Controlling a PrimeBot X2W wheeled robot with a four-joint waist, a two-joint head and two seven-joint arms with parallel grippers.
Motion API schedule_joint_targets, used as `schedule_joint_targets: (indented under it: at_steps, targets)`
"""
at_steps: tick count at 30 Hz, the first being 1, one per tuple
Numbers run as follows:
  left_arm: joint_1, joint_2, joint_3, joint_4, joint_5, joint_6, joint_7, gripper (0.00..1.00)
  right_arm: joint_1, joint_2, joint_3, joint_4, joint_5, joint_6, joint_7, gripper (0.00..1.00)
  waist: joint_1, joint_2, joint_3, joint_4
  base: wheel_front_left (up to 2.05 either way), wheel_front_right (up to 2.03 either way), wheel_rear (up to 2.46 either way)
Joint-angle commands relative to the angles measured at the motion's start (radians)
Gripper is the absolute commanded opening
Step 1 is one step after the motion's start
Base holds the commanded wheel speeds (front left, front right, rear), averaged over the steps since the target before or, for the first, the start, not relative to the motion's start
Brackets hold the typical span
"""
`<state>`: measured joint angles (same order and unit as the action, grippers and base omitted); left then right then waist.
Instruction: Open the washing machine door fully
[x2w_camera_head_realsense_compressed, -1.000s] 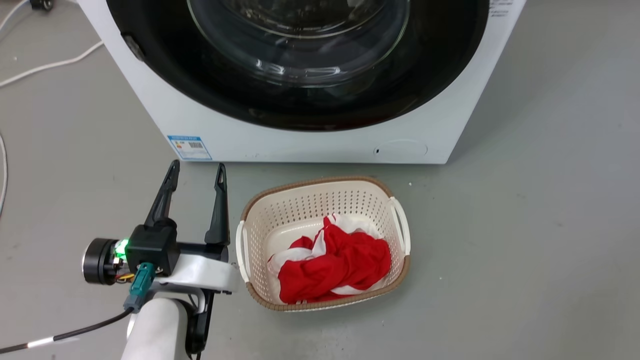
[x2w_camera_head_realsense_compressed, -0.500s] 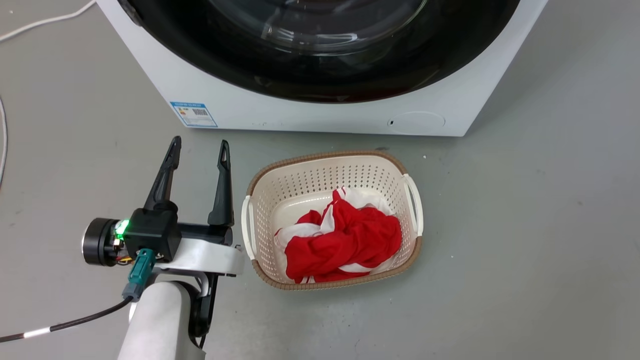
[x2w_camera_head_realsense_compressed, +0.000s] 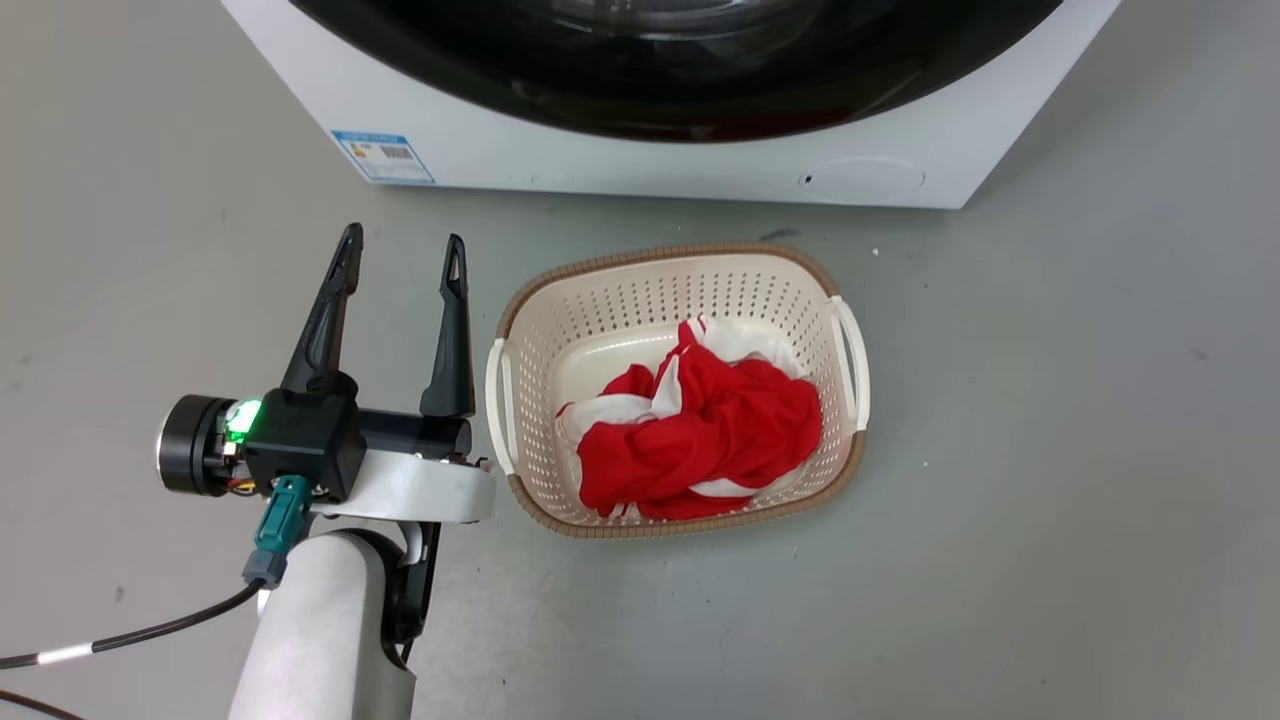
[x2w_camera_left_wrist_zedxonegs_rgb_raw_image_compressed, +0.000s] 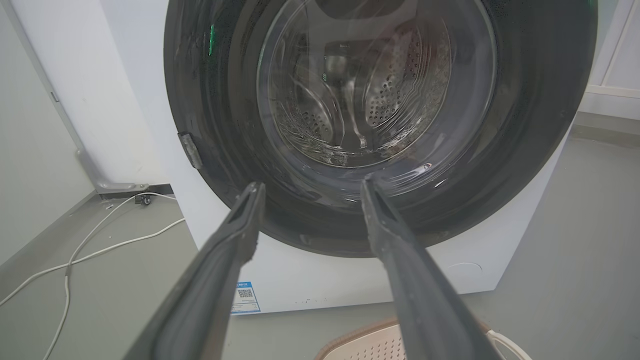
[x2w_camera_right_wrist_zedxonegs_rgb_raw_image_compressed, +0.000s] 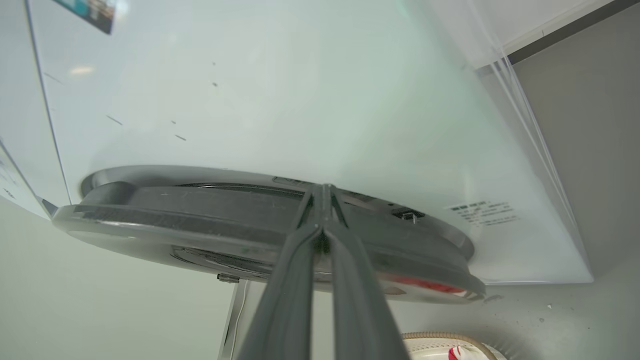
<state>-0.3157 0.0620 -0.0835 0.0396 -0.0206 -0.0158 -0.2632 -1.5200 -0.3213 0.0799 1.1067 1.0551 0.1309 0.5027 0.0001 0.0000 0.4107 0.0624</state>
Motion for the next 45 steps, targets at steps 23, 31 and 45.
schedule_joint_targets:
  at_steps: [23,31,45]
  targets:
    - [-0.057,-0.006,-0.025,-0.014,-0.008,0.011,-0.002,1.00,-0.051,0.035,0.031,-0.014,-0.003,0.000,0.127,0.00,-0.0001,0.0000,0.098,0.018,0.00,0.00,0.00]
    - [-0.056,-0.008,-0.026,0.002,-0.015,0.012,-0.002,1.00,-0.009,0.044,0.038,-0.059,0.033,0.000,0.231,0.00,-0.0001,0.0000,0.078,0.007,0.00,0.00,0.00]
    - [-0.007,-0.009,-0.022,0.039,-0.015,0.003,-0.002,1.00,0.126,0.062,0.028,-0.137,0.112,0.000,0.400,0.00,-0.0001,0.0000,-0.027,-0.012,0.00,0.00,0.00]
